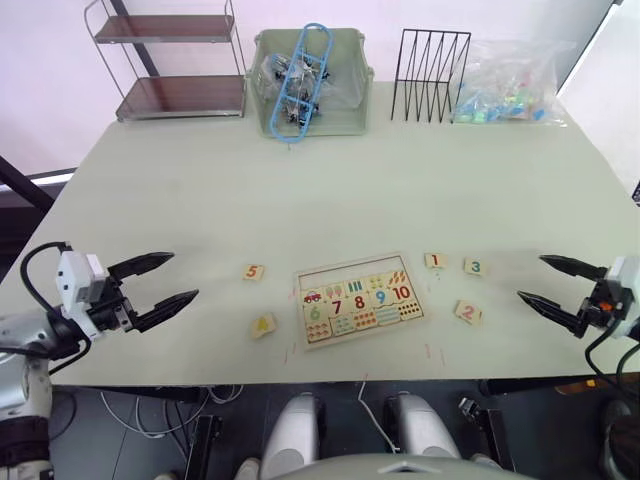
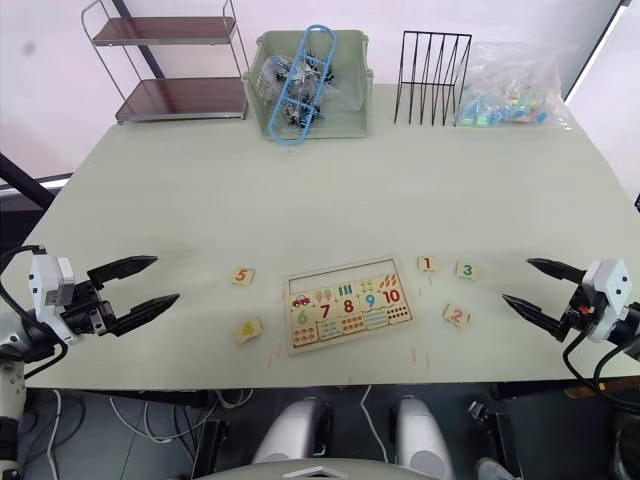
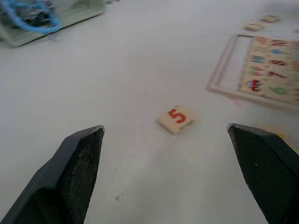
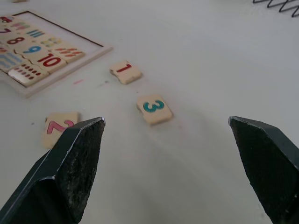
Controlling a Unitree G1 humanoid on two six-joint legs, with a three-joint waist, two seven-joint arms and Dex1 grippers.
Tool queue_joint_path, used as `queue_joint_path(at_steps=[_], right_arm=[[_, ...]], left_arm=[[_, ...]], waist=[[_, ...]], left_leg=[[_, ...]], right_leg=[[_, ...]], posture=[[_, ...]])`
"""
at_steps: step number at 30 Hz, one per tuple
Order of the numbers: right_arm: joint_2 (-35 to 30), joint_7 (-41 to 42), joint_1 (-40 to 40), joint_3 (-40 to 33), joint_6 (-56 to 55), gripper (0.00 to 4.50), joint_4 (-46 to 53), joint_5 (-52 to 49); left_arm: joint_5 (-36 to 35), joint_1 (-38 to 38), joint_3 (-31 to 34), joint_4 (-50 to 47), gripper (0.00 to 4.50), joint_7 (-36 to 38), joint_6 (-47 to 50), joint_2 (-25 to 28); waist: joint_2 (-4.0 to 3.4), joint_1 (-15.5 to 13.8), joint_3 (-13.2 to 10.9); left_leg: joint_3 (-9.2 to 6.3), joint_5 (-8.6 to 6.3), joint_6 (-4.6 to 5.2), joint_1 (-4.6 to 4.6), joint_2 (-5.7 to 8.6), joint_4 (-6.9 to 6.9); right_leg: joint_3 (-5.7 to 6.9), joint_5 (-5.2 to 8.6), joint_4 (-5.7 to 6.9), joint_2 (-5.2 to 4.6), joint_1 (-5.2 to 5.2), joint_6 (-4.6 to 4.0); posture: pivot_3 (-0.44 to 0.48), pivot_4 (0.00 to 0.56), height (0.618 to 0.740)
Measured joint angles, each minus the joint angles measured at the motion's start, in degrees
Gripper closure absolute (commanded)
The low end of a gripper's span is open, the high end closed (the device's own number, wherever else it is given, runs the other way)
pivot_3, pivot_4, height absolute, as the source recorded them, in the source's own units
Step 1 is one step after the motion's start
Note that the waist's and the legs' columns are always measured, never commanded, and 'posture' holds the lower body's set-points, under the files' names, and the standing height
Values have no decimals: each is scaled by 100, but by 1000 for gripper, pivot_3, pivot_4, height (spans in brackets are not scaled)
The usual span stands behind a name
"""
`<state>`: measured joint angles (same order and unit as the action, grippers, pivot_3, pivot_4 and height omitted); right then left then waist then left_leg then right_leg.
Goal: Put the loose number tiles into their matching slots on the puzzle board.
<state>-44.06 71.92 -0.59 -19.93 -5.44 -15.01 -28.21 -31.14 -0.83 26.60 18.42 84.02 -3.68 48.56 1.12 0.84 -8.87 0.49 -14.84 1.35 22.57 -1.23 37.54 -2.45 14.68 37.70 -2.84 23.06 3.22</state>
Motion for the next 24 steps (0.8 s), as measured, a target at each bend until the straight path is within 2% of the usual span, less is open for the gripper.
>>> queue_joint_path(at_steps=[4, 14, 24], right_arm=[[96, -12, 83, 252, 222, 47, 442, -2], [118, -279, -686, 936, 904, 47, 959, 155], [42, 44, -2076, 2091, 762, 47, -202, 1277]], left_arm=[[-294, -76, -118, 133, 0, 608, 109, 187], [-1324, 353, -985, 13, 0, 650, -152, 1086], [-1794, 369, -1502, 106, 0, 656, -735, 1335]], waist=[[0, 2, 0], [-6, -5, -5], [-10, 3, -9]], left_leg=[[-4, 0, 0, 6, -4, 0], [-25, 0, 0, 0, -8, 3], [2, 0, 0, 17, -4, 3]], right_leg=[[2, 0, 0, 0, 2, 1], [-6, 0, 10, -4, 8, -1], [-10, -1, 16, -1, 29, 0]], posture=[[0, 150, 740], [0, 150, 740], [0, 150, 740]])
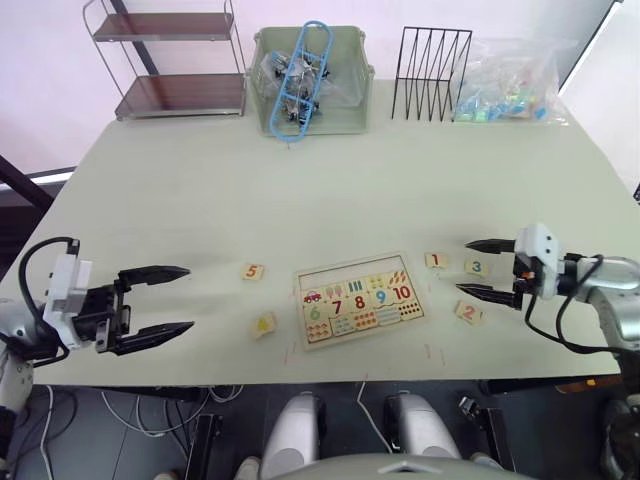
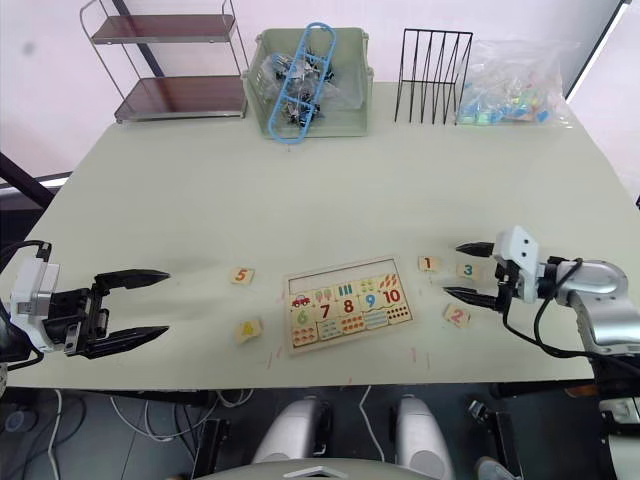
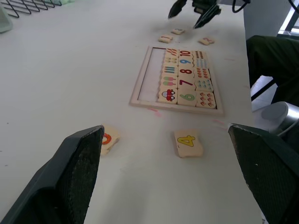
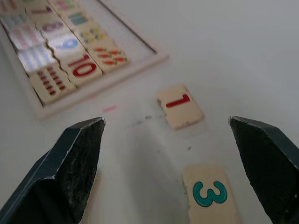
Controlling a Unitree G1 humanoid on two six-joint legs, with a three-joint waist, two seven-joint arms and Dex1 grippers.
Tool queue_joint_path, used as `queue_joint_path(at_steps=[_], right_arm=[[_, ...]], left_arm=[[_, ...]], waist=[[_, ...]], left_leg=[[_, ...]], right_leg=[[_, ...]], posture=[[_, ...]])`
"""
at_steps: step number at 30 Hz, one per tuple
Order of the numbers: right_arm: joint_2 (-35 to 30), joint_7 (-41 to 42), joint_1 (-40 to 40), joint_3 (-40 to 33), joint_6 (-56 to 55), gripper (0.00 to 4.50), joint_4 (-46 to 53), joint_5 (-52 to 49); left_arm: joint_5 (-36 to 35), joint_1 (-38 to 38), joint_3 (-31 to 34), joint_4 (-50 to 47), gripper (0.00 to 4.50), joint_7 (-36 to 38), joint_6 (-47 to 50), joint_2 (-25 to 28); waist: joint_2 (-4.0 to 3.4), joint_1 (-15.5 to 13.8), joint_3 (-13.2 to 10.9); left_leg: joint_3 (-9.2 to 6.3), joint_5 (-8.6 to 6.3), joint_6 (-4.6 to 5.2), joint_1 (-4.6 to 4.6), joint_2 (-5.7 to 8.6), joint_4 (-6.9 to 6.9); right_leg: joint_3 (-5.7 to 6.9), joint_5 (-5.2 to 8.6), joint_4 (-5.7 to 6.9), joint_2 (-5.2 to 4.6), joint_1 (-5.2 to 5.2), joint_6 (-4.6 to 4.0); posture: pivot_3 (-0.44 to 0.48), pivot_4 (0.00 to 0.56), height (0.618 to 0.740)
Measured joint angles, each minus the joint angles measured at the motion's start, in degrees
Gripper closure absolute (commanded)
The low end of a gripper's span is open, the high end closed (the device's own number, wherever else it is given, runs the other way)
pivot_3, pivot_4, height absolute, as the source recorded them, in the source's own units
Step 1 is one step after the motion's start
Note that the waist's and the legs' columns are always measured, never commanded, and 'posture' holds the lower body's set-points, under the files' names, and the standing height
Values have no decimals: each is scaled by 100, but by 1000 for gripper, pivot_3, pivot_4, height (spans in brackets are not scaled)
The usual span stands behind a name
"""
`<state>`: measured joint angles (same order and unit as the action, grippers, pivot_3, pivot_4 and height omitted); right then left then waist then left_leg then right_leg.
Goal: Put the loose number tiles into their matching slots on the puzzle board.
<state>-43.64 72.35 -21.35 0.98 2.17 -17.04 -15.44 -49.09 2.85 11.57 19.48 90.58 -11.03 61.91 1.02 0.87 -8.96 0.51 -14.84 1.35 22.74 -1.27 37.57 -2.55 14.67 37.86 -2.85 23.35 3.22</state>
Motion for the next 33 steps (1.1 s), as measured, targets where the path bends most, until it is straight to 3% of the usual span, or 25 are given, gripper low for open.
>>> queue_joint_path(at_steps=[15, 26, 30, 33], right_arm=[[313, 348, -1560, 933, -307, 47, -1320, 946], [451, 867, -2009, 1175, -604, 47, -2121, 1219], [494, 899, -2067, 1175, -748, 1202, -2246, 1264], [582, 917, -2127, 1174, -784, 2807, -2349, 1275]], left_arm=[[-208, -66, -325, 356, 0, 6, -474, 60], [-288, -222, -539, 484, 0, 8, -629, 89], [-296, -262, -540, 501, 0, 8, -680, 89], [-295, -296, -540, 538, 0, 9, -690, 86]], waist=[[-1, 13, -2], [-1, 14, -2], [-1, 18, -2], [-1, 24, -2]], left_leg=[[27, 0, 0, 6, -1, 0], [28, 0, 0, 7, -1, 0], [28, 0, 0, 7, -1, 0], [29, 0, 0, 6, -1, 0]], right_leg=[[-8, -1, 3, 3, 11, 1], [-8, -1, 5, 3, 12, 1], [-9, -1, 5, 3, 12, 1], [-9, -2, 7, 3, 12, 1]], posture=[[0, 150, 740], [0, 150, 740], [0, 150, 740], [0, 150, 740]])
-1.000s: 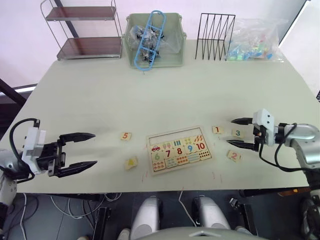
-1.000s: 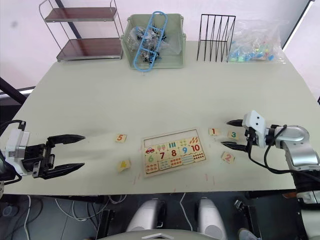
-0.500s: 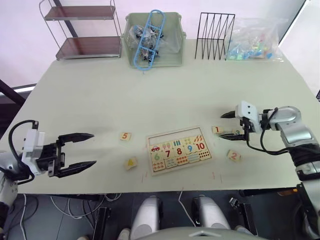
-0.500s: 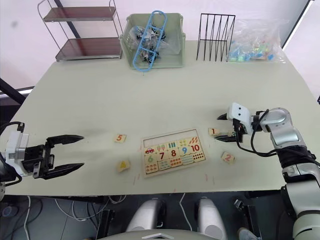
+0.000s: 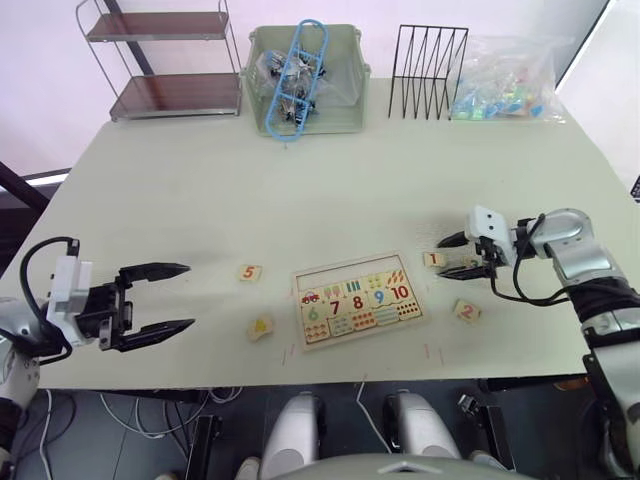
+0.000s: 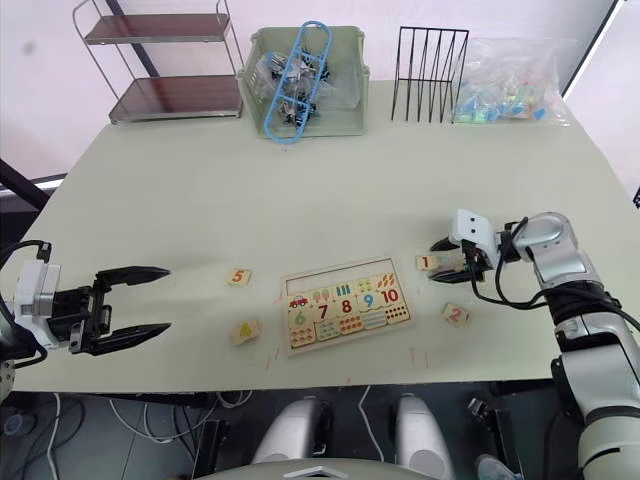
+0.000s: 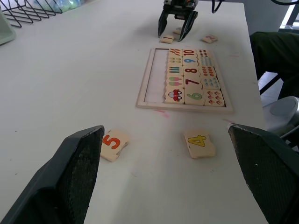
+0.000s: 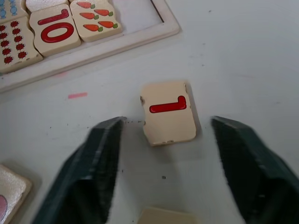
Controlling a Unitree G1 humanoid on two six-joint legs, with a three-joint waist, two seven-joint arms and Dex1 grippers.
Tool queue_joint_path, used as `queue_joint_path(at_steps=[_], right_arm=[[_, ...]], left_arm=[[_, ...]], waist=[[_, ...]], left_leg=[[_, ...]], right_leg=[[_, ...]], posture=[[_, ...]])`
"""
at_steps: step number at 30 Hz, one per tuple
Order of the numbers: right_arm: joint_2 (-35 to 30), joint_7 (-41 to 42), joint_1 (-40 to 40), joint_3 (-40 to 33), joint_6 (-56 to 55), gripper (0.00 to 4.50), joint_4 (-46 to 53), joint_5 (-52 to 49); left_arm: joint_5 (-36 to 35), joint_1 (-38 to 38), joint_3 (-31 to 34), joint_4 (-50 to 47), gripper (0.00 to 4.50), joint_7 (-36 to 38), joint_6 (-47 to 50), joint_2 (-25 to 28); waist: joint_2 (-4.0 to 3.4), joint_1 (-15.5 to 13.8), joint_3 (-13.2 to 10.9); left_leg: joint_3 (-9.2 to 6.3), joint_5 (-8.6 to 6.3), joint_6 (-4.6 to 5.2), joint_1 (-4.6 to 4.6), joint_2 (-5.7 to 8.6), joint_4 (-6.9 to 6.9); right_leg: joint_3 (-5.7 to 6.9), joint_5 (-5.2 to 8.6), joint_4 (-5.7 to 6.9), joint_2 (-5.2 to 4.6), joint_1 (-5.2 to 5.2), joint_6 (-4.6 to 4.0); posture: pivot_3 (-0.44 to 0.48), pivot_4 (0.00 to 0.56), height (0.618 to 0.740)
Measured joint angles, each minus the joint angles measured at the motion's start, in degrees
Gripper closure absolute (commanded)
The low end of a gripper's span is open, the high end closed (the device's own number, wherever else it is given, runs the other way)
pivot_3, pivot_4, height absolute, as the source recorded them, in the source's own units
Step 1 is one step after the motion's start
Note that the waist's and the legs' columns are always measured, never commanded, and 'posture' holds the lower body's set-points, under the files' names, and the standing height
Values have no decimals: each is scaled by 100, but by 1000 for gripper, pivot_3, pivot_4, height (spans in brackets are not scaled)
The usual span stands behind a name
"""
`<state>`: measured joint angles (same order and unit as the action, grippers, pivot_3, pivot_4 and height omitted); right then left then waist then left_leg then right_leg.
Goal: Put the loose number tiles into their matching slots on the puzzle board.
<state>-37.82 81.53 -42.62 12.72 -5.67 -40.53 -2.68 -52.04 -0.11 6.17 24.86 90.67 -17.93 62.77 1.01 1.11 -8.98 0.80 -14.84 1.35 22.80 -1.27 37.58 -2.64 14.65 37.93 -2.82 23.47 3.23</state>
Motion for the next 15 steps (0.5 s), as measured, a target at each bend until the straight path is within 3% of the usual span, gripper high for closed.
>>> queue_joint_path(at_steps=[1, 2, 10, 15], right_arm=[[16, 4, -14, 0, 0, 3395, -21, -1], [23, 14, -22, -2, -2, 3595, -29, -4], [59, 103, -82, -5, 50, 3627, -18, -2], [-22, 176, -9, -56, 390, 3627, 576, -141]], left_arm=[[0, -15, 0, 11, 0, 0, -3, -3], [0, -20, 0, 17, 0, 0, -4, -4], [0, -70, -2, 54, 0, 1, -23, -11], [0, -70, -2, 54, 0, 2, -22, -11]], waist=[[0, -2, 0], [0, -2, 0], [-1, -1, -1], [-2, -3, -1]], left_leg=[[-1, 0, 0, 0, 0, 0], [-1, 0, 0, 0, 0, 0], [0, 0, 0, 0, -1, 0], [-2, 0, 0, 0, -2, 0]], right_leg=[[0, 0, 0, 0, 0, 0], [0, 0, 0, 0, 0, 0], [0, 0, 0, 0, 0, 0], [1, 0, 1, 0, 0, 0]], posture=[[0, 150, 740], [0, 150, 740], [0, 150, 740], [0, 150, 740]])
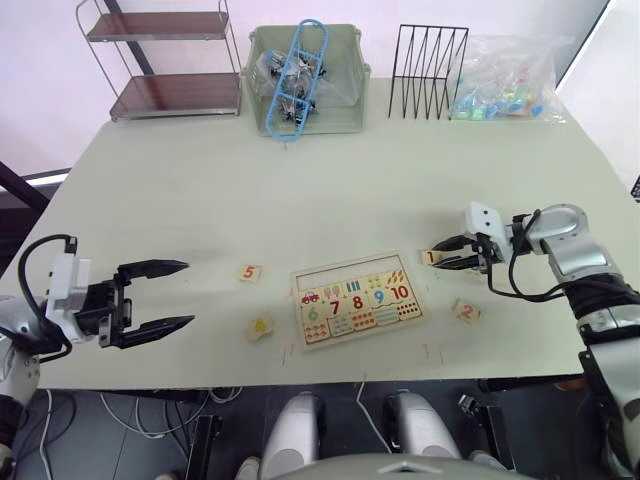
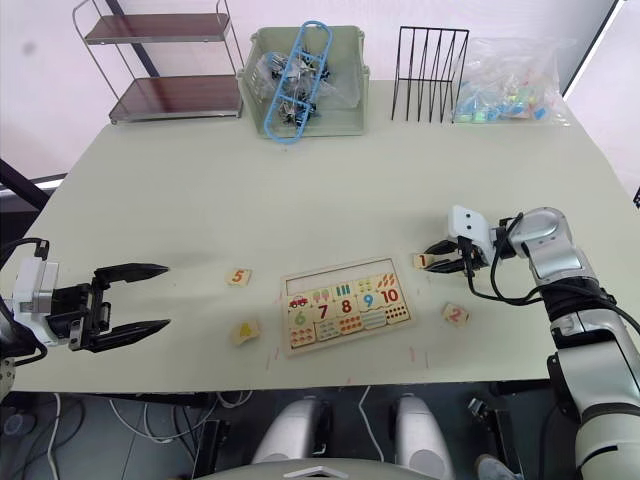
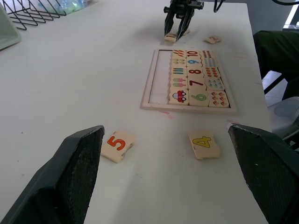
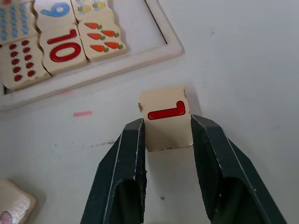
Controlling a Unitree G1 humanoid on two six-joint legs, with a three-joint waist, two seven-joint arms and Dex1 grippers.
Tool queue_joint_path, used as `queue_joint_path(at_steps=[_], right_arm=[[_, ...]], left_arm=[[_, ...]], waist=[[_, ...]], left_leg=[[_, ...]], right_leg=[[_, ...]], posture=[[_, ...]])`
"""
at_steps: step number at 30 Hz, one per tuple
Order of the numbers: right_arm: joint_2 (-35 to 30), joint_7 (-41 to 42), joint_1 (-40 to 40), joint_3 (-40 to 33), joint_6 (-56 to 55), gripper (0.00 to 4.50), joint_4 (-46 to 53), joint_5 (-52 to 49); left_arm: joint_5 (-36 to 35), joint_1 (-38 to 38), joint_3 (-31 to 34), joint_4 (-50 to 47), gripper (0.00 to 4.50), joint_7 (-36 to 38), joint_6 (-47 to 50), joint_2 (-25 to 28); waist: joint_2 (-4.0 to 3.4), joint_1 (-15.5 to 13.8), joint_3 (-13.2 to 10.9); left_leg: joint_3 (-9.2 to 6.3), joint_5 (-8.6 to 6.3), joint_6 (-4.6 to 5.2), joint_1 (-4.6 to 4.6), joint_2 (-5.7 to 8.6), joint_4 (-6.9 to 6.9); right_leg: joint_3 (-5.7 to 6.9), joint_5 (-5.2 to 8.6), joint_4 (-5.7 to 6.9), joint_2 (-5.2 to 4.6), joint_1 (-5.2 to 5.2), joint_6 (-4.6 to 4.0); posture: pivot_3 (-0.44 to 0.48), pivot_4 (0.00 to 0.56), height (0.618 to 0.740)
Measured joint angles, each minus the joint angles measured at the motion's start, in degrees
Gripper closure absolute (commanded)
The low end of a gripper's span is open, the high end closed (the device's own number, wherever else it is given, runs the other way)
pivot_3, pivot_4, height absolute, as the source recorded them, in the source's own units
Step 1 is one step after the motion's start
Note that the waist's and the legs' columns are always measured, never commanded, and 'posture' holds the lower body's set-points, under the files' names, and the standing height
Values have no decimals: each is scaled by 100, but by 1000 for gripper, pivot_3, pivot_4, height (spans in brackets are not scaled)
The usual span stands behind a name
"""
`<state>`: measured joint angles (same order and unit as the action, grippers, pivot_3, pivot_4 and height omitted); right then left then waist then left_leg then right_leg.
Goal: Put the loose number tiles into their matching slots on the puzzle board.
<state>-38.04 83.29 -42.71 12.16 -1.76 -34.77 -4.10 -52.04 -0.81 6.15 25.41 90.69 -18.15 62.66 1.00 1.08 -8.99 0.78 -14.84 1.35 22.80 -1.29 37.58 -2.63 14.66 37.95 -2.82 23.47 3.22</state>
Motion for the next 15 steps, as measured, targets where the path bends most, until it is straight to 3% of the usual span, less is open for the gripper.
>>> queue_joint_path(at_steps=[8, 15], right_arm=[[-290, -155, 50, 163, 1970, 3627, 2056, 71], [-31, -487, -300, 737, 3071, 3627, 3006, 285]], left_arm=[[-10, -36, -5, -14, 0, 2, 47, -11], [-7, -122, 21, -199, 0, 3, 298, -177]], waist=[[-3, -5, -2], [-2, -5, -3]], left_leg=[[-2, 0, 0, 1, 1, 0], [-1, 0, 0, 10, 2, 0]], right_leg=[[2, 0, 1, 2, 3, 0], [1, 0, 2, 2, 13, 0]], posture=[[0, 150, 740], [0, 150, 740]])
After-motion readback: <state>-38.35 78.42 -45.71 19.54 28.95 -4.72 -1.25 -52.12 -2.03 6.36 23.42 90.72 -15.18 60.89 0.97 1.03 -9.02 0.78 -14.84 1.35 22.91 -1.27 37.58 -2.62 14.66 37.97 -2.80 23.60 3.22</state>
